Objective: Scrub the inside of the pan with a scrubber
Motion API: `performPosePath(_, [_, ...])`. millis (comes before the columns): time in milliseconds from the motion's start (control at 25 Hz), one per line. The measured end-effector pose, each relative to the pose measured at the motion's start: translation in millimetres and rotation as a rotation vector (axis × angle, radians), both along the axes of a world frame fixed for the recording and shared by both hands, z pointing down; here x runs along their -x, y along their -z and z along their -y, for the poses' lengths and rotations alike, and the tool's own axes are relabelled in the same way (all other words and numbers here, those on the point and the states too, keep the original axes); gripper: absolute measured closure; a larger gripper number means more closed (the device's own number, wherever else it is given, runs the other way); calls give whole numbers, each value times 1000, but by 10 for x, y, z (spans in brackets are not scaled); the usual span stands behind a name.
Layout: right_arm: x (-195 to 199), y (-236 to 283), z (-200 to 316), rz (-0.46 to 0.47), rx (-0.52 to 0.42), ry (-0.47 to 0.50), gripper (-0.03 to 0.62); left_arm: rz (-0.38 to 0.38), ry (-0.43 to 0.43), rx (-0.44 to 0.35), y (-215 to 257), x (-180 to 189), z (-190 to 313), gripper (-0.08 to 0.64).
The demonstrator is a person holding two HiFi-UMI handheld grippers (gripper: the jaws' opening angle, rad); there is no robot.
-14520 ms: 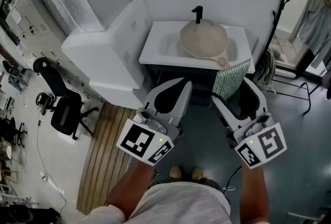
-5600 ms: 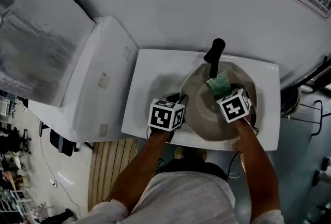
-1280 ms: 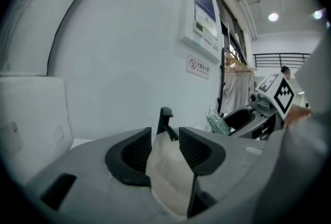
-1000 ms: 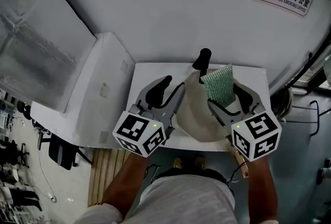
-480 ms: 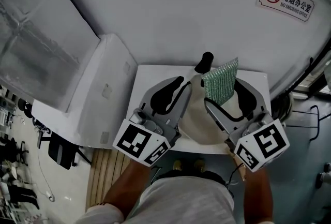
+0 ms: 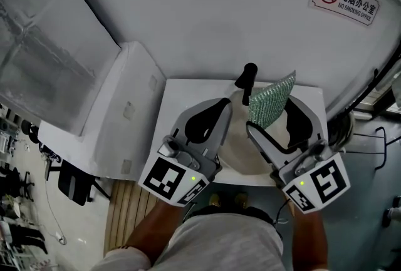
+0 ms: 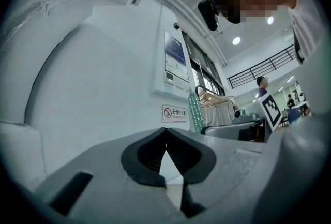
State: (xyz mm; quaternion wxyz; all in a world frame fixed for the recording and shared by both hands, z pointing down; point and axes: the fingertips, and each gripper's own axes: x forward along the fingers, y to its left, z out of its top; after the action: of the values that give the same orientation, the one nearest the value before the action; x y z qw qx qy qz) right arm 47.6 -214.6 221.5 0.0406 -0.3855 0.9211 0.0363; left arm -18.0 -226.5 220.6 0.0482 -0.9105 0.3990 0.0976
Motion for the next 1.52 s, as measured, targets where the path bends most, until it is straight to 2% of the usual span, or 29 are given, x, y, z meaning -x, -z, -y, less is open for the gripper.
performPosePath(400, [30,-7,-54,41,-18,4,253,0,-13,-8,10,-46,-57,545])
performPosePath(1520, [31,-63,-34,12,-18,-20,253,4,-31,-5,-31,-72,-50,545])
